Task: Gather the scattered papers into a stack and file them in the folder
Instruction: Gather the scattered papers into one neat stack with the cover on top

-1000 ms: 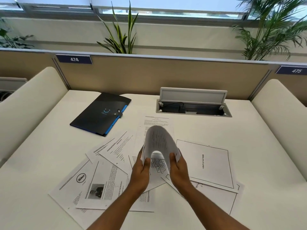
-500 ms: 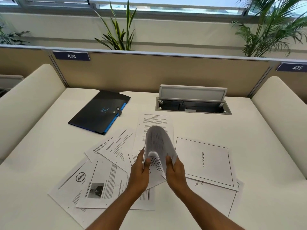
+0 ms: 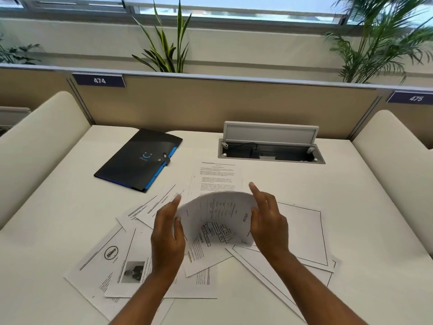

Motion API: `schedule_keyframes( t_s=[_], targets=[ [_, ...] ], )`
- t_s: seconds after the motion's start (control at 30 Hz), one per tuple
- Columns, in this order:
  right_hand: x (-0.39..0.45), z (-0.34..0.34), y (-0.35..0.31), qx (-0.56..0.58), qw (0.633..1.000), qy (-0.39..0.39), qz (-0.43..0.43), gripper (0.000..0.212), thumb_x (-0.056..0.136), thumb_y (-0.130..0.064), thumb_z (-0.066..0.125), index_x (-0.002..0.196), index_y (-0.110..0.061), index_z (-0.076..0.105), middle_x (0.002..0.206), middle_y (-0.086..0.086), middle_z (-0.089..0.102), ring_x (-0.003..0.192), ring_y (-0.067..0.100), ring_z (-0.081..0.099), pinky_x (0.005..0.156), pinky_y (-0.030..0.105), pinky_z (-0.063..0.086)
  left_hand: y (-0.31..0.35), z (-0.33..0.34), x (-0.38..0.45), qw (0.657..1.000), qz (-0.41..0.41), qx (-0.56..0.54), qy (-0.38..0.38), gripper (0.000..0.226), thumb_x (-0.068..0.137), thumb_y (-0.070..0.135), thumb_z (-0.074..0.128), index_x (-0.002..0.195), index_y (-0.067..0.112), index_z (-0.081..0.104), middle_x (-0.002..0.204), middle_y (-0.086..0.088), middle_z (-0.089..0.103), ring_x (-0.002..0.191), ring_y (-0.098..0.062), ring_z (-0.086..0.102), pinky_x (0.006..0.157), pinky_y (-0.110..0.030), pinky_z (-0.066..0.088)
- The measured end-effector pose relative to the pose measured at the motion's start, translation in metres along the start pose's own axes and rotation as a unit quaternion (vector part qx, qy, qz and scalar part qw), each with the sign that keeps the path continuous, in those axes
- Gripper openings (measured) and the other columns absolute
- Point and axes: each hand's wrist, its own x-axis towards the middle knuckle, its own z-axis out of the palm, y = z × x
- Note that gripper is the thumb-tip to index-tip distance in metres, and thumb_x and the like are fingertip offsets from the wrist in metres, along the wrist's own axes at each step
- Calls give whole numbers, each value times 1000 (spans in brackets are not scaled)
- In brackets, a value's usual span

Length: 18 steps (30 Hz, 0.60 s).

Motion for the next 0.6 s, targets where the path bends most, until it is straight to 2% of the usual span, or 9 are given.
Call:
schedule_keyframes(
  t_s=[0.1, 0.27, 0.47, 0.53, 0.6],
  targets=[
    [4, -1, 3, -42, 999, -3, -9, 76, 86, -2, 77, 151, -26, 48, 126, 7, 63, 57, 18, 61, 42, 30, 58, -7, 0, 3, 999, 16, 37, -24, 47, 97, 24, 48, 145, 27, 47, 135, -2, 51, 127, -24, 49, 76, -48, 62],
    [5, -2, 3, -47, 999, -8, -24, 71, 88, -4, 75, 152, -26, 50, 128, 8, 61, 59, 18, 60, 44, 31, 59, -9, 0, 4, 999, 9, 26, -30, 50, 96, 23, 51, 146, 29, 45, 135, 0, 50, 127, -23, 49, 77, -45, 62],
    [10, 0, 1, -39, 998, 15, -39, 69, 87, -3, 76, 149, -25, 53, 123, 5, 61, 55, 14, 56, 40, 24, 54, -8, 1, 8, 999, -4, 17, -28, 54, 95, 22, 52, 147, 35, 42, 136, 1, 50, 125, -23, 50, 79, -44, 62],
    [11, 2, 3, 21, 999, 32, 1, 76, 88, -8, 76, 154, -27, 43, 125, -1, 57, 64, 10, 59, 46, 16, 54, -6, 0, 9, 999, -15, 6, -30, 58, 96, 23, 51, 150, 39, 34, 139, 4, 48, 124, -23, 51, 79, -41, 62],
    [9, 6, 5, 149, 983, 39, 97, 88, 88, -15, 79, 158, -26, 28, 125, -10, 58, 82, 7, 66, 59, 10, 56, -2, 0, 9, 997, -61, -42, -30, 67, 98, 26, 48, 154, 44, 16, 144, 8, 45, 123, -24, 54, 78, -33, 62]
  ],
)
